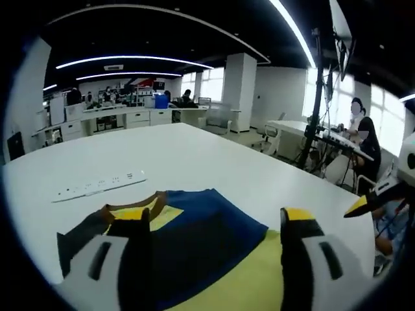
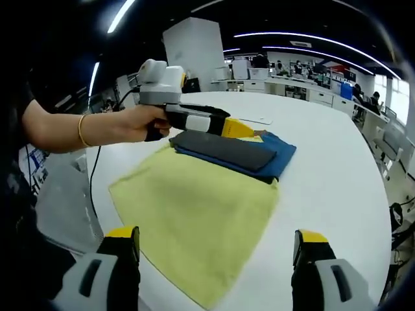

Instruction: Fold the garment on the visible template until the final outline fits inside the template.

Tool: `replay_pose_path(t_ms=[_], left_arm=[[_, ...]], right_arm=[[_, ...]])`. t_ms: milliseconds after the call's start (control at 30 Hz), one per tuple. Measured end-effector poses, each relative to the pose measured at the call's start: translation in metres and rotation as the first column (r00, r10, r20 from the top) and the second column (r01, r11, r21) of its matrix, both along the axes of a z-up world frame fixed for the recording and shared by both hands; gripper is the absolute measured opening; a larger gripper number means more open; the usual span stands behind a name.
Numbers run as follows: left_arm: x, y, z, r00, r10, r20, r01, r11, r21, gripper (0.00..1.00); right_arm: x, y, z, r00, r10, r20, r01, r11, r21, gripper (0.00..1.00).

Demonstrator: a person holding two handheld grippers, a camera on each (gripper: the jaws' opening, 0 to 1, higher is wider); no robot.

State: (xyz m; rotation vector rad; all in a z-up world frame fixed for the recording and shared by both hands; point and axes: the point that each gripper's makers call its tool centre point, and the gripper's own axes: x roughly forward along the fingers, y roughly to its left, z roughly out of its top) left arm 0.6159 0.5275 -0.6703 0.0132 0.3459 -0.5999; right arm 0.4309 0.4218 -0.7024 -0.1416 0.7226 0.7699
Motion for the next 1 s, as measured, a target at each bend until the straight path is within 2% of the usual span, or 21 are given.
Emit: replay_pose_path(t_ms=[133,467,800,1000], left_arm=[[0.000,0.016,0.004,1.000,0.019,0.007,-0.019,1.000,0.020,0.92],[-0.003,0.060,0.008,0.997,0.069,0.039,-0.073,0.993,0.093,0.98],[-0.010,0.095,0.014,0.994,0.066,0.088,-0.079,0.985,0.150,0.96],[-0.017,0.122,0.007,0.993,0.093,0.070,-0.104,0.981,0.161,0.95]], right_arm=[[0.000,0.002,-0.001,1.000,0.008,-0.002,-0.008,1.000,-0.002,1.00],[0.002,0.008,0.003,0.999,0.031,0.011,-0.031,1.000,0.001,1.00],[0.003,0.012,0.006,0.999,0.046,0.018,-0.046,0.999,-0.003,1.00],[0.002,0.016,0.006,0.998,0.055,0.016,-0.055,0.998,-0.004,1.00]])
